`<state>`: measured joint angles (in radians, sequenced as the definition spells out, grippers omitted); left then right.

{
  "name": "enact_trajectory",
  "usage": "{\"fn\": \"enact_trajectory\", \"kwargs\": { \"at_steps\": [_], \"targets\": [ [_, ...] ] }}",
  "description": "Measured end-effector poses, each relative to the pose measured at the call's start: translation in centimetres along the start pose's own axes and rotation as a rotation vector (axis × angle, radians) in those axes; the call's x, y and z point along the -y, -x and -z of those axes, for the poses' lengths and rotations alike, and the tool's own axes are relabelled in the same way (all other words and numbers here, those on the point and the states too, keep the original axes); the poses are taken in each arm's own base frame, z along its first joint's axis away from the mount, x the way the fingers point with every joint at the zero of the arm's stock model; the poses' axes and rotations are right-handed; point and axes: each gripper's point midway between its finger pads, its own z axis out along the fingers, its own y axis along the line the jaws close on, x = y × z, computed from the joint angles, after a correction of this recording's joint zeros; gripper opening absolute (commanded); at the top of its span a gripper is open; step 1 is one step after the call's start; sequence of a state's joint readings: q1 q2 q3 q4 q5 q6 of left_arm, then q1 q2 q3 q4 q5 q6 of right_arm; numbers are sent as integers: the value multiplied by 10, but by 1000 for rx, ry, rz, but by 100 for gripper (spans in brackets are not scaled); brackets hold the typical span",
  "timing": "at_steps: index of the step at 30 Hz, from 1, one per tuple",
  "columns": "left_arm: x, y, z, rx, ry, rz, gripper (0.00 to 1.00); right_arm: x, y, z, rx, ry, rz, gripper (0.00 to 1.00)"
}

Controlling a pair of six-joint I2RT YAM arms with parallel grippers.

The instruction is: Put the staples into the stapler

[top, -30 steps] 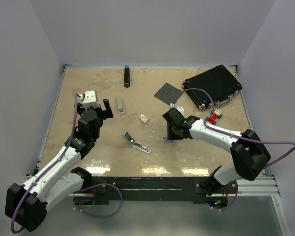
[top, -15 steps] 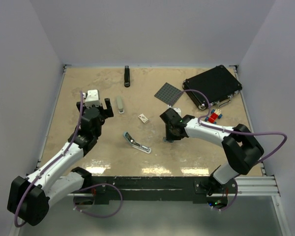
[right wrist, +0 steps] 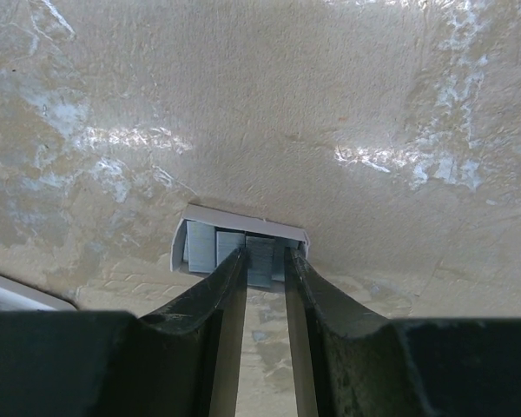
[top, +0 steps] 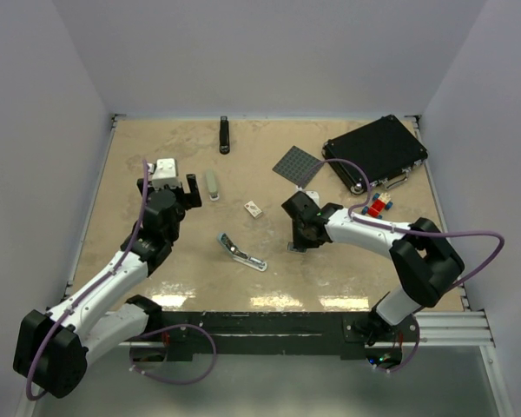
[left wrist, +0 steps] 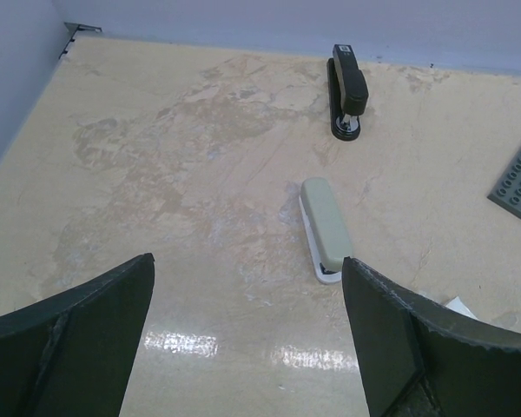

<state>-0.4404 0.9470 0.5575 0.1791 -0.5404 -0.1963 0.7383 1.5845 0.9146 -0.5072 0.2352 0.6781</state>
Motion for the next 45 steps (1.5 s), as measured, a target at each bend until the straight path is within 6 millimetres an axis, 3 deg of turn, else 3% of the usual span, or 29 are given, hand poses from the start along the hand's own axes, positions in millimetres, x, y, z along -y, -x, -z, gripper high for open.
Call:
{"fn": "enact_trajectory", "kwargs": {
  "at_steps": [16, 22, 23, 28, 33, 37, 42, 45],
  "targets": [
    [2, -4, 1, -3, -19, -9, 92, -3, 1, -2, -11, 22, -9, 31],
    [8, -4, 1, -2, -44, -7, 92, 1, 5, 3, -4, 5, 6, 45],
    [8, -4, 1, -2, -48, -5, 92, 0, 7, 6, 6, 10, 9, 52],
    [16, -12, -4, -52, -58, 7, 94, -12, 38, 36, 119, 91, 26, 71],
    [38, -17, -33, -194, -29, 30, 94, -26, 80, 78, 320, 204, 42, 84],
    [59, -26, -66, -314, 11, 51, 90, -29, 93, 95, 429, 259, 66, 87],
    [67, -69, -102, -492, 86, 53, 81, -22, 90, 100, 488, 277, 108, 87],
    [62, -101, -113, -591, 130, 43, 73, -20, 88, 98, 499, 277, 123, 87]
  ]
}}
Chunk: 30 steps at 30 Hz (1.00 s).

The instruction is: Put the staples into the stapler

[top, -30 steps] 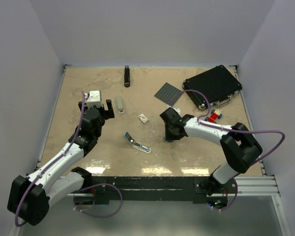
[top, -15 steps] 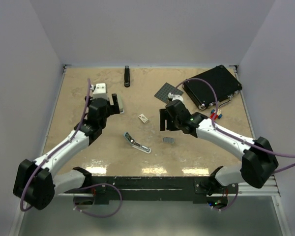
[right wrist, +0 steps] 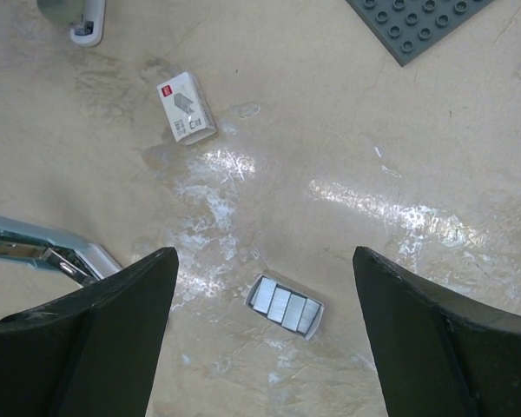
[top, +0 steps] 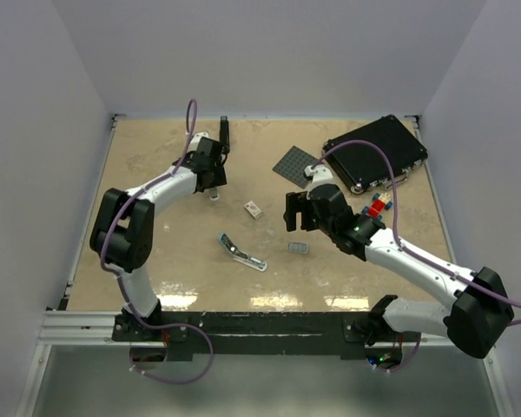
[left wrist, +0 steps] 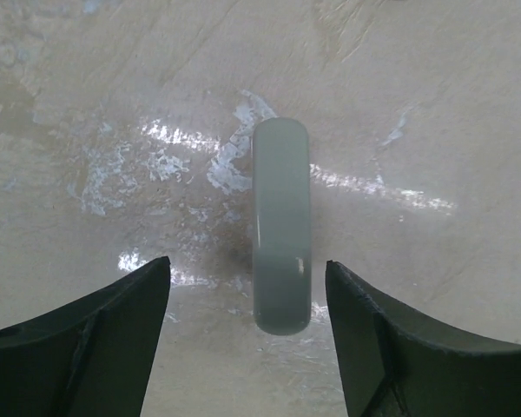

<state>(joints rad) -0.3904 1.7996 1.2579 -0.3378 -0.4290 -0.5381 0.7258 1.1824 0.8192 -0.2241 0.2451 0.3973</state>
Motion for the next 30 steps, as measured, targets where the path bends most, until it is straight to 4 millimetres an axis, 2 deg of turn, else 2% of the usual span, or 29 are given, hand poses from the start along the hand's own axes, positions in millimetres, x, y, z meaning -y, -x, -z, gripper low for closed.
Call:
{"fn": "enact_trajectory", "kwargs": {
  "at_steps": [3, 7, 8, 10, 11, 14, 18, 23, 27, 30],
  "targets": [
    [-4, -16, -15, -70, 34, -5, 62, 2, -6, -2, -2, 0, 10, 87],
    [2, -23, -24, -114, 32, 1, 48, 5, -12, -3, 0, 0, 24, 87],
    [4, -23, -25, -122, 28, 5, 39, 5, -11, -3, 7, 3, 29, 87],
    [8, -23, -25, -130, 15, 15, 30, 5, -10, -4, 20, 9, 37, 86],
    [9, -23, -24, -135, 11, 18, 21, 4, -9, -4, 27, 11, 42, 86],
    [10, -25, -23, -144, 6, 29, 6, 3, -5, -6, 52, 22, 55, 91],
    [12, -26, -17, -161, -11, 40, 5, -5, 4, -9, 99, 69, 93, 96],
    [19, -11, 15, -164, -81, 97, 3, -31, 26, -11, 208, 168, 184, 98],
    [32, 19, 59, -115, -204, 186, 0, -60, 42, -8, 342, 248, 307, 98],
    [44, 41, 96, -86, -320, 259, 0, -80, 45, -6, 426, 303, 405, 98]
  ]
}}
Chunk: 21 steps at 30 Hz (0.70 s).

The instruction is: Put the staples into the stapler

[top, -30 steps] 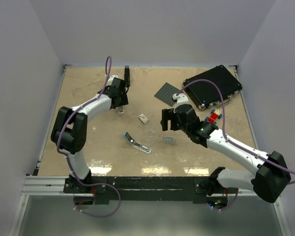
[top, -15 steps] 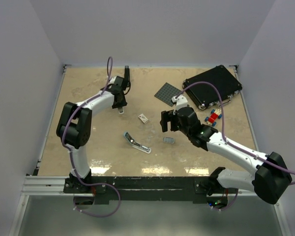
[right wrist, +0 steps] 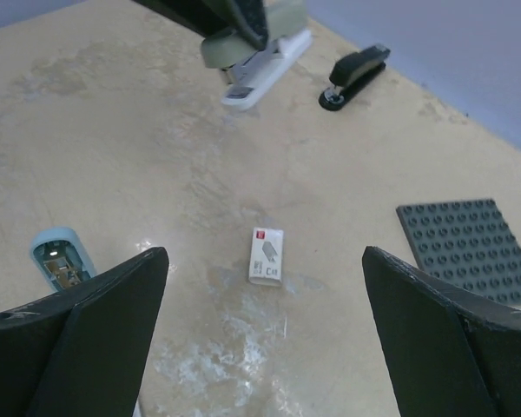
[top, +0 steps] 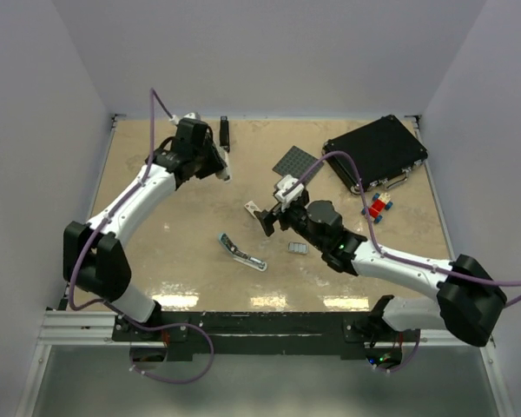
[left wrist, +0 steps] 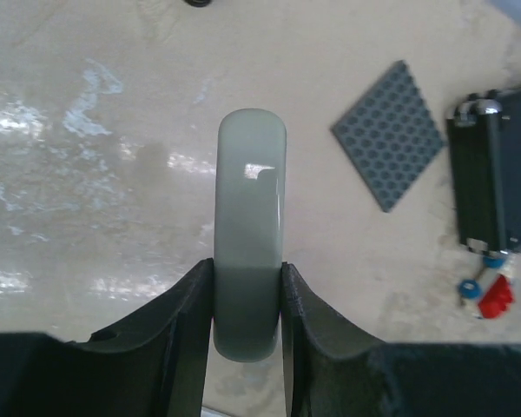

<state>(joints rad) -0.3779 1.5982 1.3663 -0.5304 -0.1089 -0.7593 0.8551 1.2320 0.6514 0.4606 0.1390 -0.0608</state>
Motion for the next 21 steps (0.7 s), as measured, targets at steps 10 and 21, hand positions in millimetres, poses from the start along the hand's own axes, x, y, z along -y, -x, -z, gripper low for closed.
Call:
{"fn": "enact_trajectory", "kwargs": {
  "at_steps": [10, 21],
  "targets": [
    [67, -14, 58, -97, -290, 127, 0, -30, 17, -27, 182, 28, 237, 94],
    [97, -37, 75, -164, -379, 124, 0, -16, 31, -35, 271, -129, 372, 88]
  ]
}}
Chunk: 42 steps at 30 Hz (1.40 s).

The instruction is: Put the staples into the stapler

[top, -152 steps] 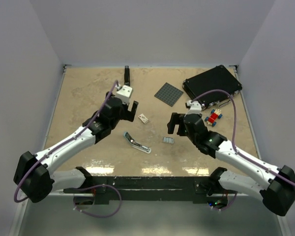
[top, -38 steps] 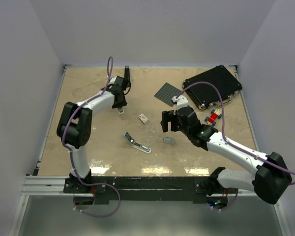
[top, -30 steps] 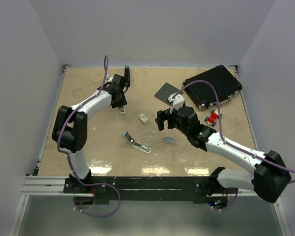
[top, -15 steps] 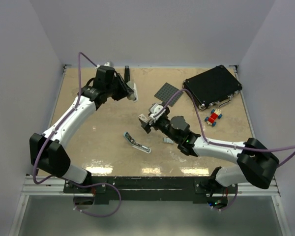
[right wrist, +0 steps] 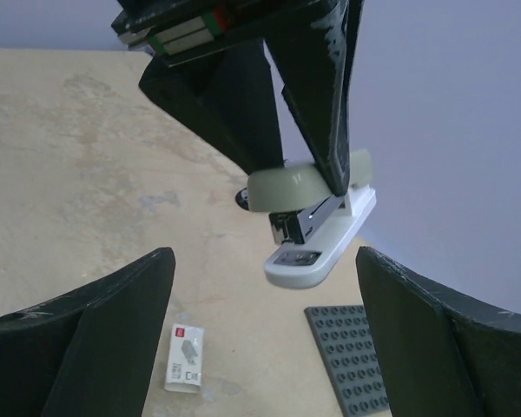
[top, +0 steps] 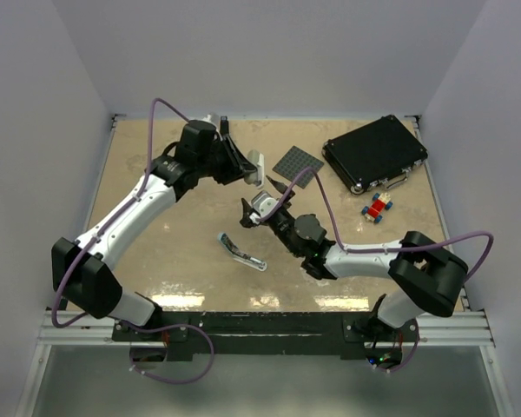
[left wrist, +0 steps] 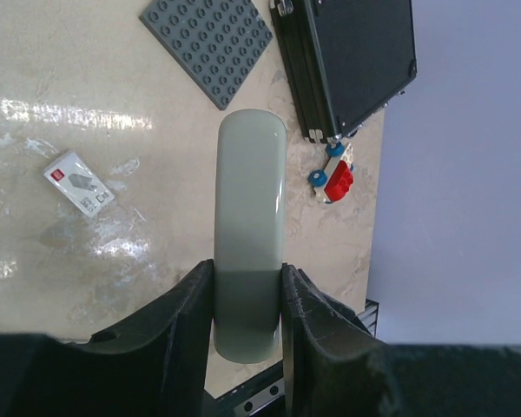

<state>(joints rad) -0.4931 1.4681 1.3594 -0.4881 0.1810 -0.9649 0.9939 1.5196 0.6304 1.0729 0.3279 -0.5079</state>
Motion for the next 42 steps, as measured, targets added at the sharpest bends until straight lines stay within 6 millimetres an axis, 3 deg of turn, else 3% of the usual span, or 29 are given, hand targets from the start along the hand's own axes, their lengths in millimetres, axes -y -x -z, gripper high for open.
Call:
{"fn": "enact_trajectory", "kwargs": {
  "at_steps": [4, 10, 16, 23, 26, 27, 29, 32, 37, 42],
  "targets": [
    [7, -11, 0, -22, -13, -14, 0, 7, 4, -1, 14, -34, 23, 85],
    [6, -18, 2, -33, 0, -22, 0, 4, -4, -6, 4, -39, 55, 69],
    [0, -21, 9, -33, 20, -21, 0, 8, -3, -7, 8, -63, 58, 43],
    [-1, -21, 18, -13, 23, 11, 0, 9, 6, -7, 26, -69, 47, 2],
    [1, -21, 20, -15, 14, 21, 8, 11, 10, -5, 22, -59, 36, 0],
    [3, -22, 20, -18, 7, 24, 21, 11, 12, -3, 20, -54, 31, 0],
    [6, -22, 22, -23, -5, 26, 37, 13, 14, -1, 14, -46, 20, 0],
    [8, -23, 24, -27, -14, 27, 56, 11, 18, 1, 12, -19, 5, 0],
    [12, -19, 33, -5, -43, -47, 71, 4, 20, 7, -9, 55, -54, 0],
    [24, 15, 55, 130, -118, -173, 76, -15, 20, 16, -37, 173, -97, 0]
  ]
}}
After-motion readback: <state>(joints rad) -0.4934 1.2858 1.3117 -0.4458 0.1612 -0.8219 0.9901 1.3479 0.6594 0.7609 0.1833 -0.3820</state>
